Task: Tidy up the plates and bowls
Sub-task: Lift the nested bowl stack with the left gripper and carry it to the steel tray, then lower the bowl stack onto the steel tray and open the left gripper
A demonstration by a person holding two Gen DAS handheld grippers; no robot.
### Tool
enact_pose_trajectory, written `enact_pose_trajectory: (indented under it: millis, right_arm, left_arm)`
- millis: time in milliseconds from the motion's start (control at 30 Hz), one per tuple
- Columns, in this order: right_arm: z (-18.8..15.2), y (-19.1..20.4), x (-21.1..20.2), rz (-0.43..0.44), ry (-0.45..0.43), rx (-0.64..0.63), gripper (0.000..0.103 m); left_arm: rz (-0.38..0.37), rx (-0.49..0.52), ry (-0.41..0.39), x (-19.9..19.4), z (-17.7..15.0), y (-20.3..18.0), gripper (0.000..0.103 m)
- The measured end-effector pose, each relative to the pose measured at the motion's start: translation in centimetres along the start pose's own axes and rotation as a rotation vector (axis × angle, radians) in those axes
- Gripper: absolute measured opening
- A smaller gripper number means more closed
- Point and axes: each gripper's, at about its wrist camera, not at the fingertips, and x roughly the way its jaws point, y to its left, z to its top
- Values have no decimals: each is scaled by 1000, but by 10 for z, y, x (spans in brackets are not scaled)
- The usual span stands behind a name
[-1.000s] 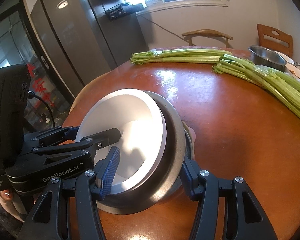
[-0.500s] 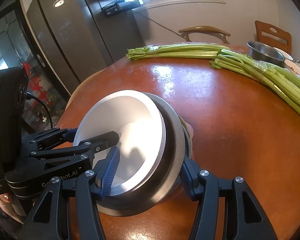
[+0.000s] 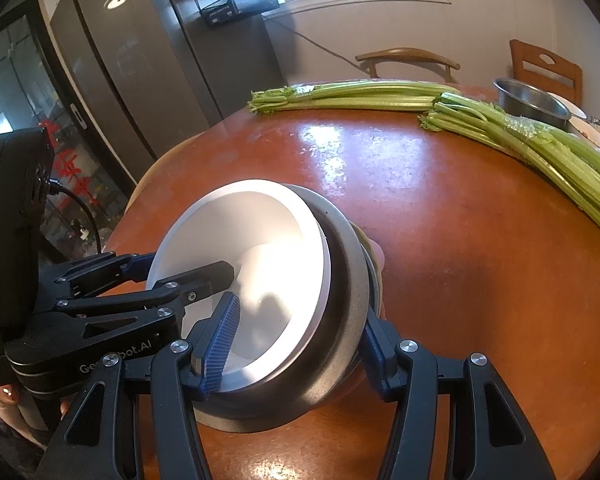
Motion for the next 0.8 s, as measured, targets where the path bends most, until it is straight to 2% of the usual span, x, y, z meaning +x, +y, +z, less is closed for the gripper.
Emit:
enact_pose_trajectory:
  millis: [500, 800]
  right_arm:
    - [0, 2, -5, -34, -22, -20, 59]
    - [2, 0, -10, -56, -42, -29, 59]
  left_arm:
    - [10, 14, -8, 0, 1, -1, 46]
    - [24, 12, -45, -9, 3, -1, 46]
